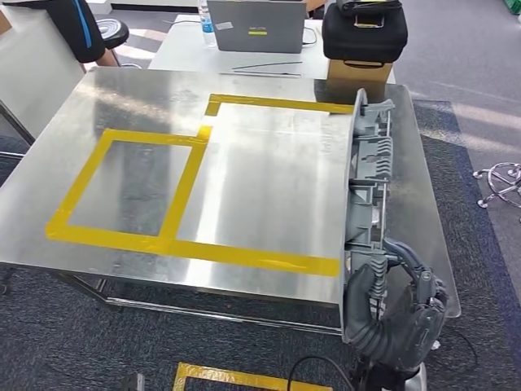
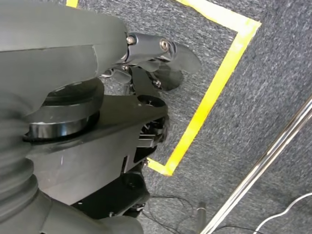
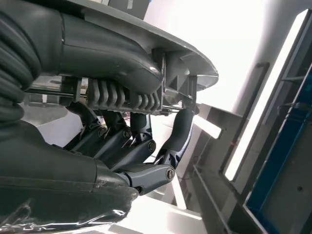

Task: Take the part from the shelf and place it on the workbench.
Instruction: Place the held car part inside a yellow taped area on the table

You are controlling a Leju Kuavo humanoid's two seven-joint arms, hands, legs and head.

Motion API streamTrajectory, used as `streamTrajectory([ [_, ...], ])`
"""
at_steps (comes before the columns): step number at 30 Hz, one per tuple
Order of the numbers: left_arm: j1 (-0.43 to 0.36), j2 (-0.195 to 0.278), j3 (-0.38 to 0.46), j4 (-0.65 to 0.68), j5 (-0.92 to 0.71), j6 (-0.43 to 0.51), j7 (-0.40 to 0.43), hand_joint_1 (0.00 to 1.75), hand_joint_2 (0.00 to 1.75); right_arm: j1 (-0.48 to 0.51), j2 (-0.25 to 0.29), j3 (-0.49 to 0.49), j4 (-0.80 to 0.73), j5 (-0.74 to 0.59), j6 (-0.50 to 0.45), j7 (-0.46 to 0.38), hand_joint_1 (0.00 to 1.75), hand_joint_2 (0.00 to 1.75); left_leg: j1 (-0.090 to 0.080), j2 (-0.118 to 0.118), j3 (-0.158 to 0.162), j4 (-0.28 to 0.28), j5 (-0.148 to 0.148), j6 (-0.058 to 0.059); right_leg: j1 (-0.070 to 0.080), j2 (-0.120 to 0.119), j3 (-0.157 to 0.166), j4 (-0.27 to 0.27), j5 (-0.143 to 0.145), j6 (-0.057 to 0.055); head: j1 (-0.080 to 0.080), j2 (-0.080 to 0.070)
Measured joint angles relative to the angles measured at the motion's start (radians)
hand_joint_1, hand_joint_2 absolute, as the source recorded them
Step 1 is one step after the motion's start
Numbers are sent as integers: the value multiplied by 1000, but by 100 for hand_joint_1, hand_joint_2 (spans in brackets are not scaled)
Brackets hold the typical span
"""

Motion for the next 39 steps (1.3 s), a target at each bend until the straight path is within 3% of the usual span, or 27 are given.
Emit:
streamTrajectory([
  [3, 0, 2, 0, 0, -5, -5, 3, 0, 175, -33, -6, -14, 19, -27, 24, 57, 175, 175, 3, 1, -79, 165, -87, -12, -3, -2, -2, -4, 4, -11, -7, 0],
  [4, 1, 2, 0, 0, -10, -9, 6, 0, 175, -56, -13, -26, 39, -26, 45, 88, 175, 175, 4, 2, -107, 220, -105, -14, -3, -1, -4, -4, 5, -12, -7, 0],
  [5, 1, 3, -2, 0, -19, -14, 9, 0, 175, -93, -21, -43, 79, -15, 73, 126, 175, 175, 5, 2, -121, 247, -105, -15, -3, 0, -7, -4, 7, -12, -7, 0],
  [6, 0, 4, -5, 0, -29, -19, 13, 0, 175, -146, -31, -65, 135, 3, 108, 166, 175, 175, 5, 2, -118, 238, -86, -15, -4, 4, -9, -4, 10, -10, -8, 0],
  [7, -2, 5, -10, 0, -41, -23, 18, 0, 175, -211, -43, -93, 211, 23, 145, 201, 175, 175, 6, 2, -96, 193, -53, -15, -6, 7, -10, -3, 13, -7, -10, 0],
  [8, -6, 5, -17, 0, -52, -28, 23, 0, 175, -283, -54, -124, 300, 40, 176, 227, 175, 175, 7, 5, -64, 128, -19, -15, -7, 11, -12, -3, 16, -2, -12, 0],
  [10, -16, 5, -31, 0, -69, -33, 35, 0, 175, -428, -74, -182, 500, 77, 211, 251, 175, 175, 9, 6, -11, 16, 20, -10, -4, 12, -18, 0, 20, 11, -19, 0],
  [13, -24, 5, -49, 1, -84, -35, 50, 0, 175, -603, -93, -246, 791, 126, 216, 266, 175, 175, 8, -2, -6, -16, 31, 14, -2, 7, -22, -7, 29, 31, -22, 0],
  [15, -23, 6, -59, 1, -93, -35, 57, 0, 175, -677, -100, -273, 942, 155, 216, 278, 175, 175, 9, -5, -8, -18, 38, 28, -4, 2, -31, 8, 17, 41, -18, 0],
  [16, -23, 6, -64, 1, -96, -35, 60, 0, 175, -707, -102, -280, 1005, 169, 217, 284, 175, 175, 9, -4, -9, -19, 40, 34, -5, 0, -49, 44, -4, 44, -14, 0],
  [19, -25, 7, -76, 1, -103, -35, 66, 0, 175, -776, -104, -289, 1164, 206, 223, 301, 175, 175, 5, -2, -10, -18, 39, 42, -3, -2, -142, 238, -89, 46, -8, 0],
  [20, -25, 8, -78, 1, -105, -35, 68, 0, 175, -791, -104, -290, 1208, 217, 224, 306, 175, 175, 4, -3, -9, -18, 39, 43, -3, -2, -161, 276, -95, 45, -8, 0],
  [21, -26, 8, -81, 1, -107, -35, 69, 0, 175, -804, -104, -291, 1244, 228, 224, 311, 175, 175, 4, -4, -8, -18, 38, 44, -3, -2, -162, 275, -82, 43, -8, 0],
  [22, -27, 8, -84, 1, -108, -36, 70, 0, 175, -818, -104, -290, 1274, 239, 224, 315, 175, 175, 4, -5, -7, -18, 37, 44, -2, -2, -145, 234, -53, 41, -8, 0],
  [24, -30, 8, -92, 1, -111, -37, 72, 0, 175, -849, -101, -290, 1326, 257, 226, 321, 175, 175, 2, -8, -4, -17, 33, 38, -1, -2, -80, 97, 13, 34, -7, 0],
  [25, -32, 8, -96, 1, -112, -37, 73, 0, 175, -865, -97, -289, 1349, 264, 226, 322, 175, 175, 0, -8, -5, -15, 31, 34, 0, -1, -54, 44, 31, 32, -6, 0],
  [26, -33, 8, -98, 1, -113, -38, 75, 0, 175, -879, -93, -288, 1369, 271, 227, 323, 175, 175, -1, -8, -6, -15, 30, 29, 2, 0, -39, 13, 37, 29, -7, 0],
  [30, -38, 7, -106, 1, -119, -39, 82, 0, 175, -908, -74, -285, 1422, 295, 238, 324, 175, 175, 1, -6, -11, -8, 18, 7, 2, 1, -34, -2, 35, 11, -9, 0],
  [32, -40, 7, -112, 1, -120, -39, 84, 0, 175, -919, -63, -280, 1440, 305, 243, 324, 175, 175, 4, -2, -46, 69, -28, -4, -2, 1, -32, -8, 37, 1, -13, 0],
  [34, -41, 8, -118, 1, -123, -40, 88, 0, 175, -925, -50, -273, 1458, 311, 255, 322, 175, 175, 6, 0, -112, 197, -81, -12, -3, 1, -32, -8, 35, -4, -15, 0],
  [35, -41, 8, -120, 1, -126, -40, 90, 0, 175, -926, -42, -269, 1468, 316, 267, 320, 175, 175, 6, 0, -137, 239, -89, -14, -3, 1, -31, -8, 35, -4, -15, 0],
  [36, -41, 8, -121, 1, -128, -40, 93, 0, 175, -928, -33, -264, 1479, 322, 280, 320, 175, 175, 6, 0, -146, 249, -78, -15, -3, 2, -31, -8, 35, -5, -15, 0],
  [37, -42, 8, -122, 1, -131, -40, 96, 0, 175, -932, -20, -257, 1491, 332, 294, 321, 175, 175, 7, 1, -138, 223, -50, -15, -3, 3, -30, -8, 34, -4, -15, 0],
  [39, -46, 8, -127, 1, -135, -43, 102, 0, 175, -946, 10, -240, 1516, 354, 324, 332, 175, 175, 7, 4, -83, 101, 24, -14, -3, 6, -28, -7, 33, -1, -15, 0],
])
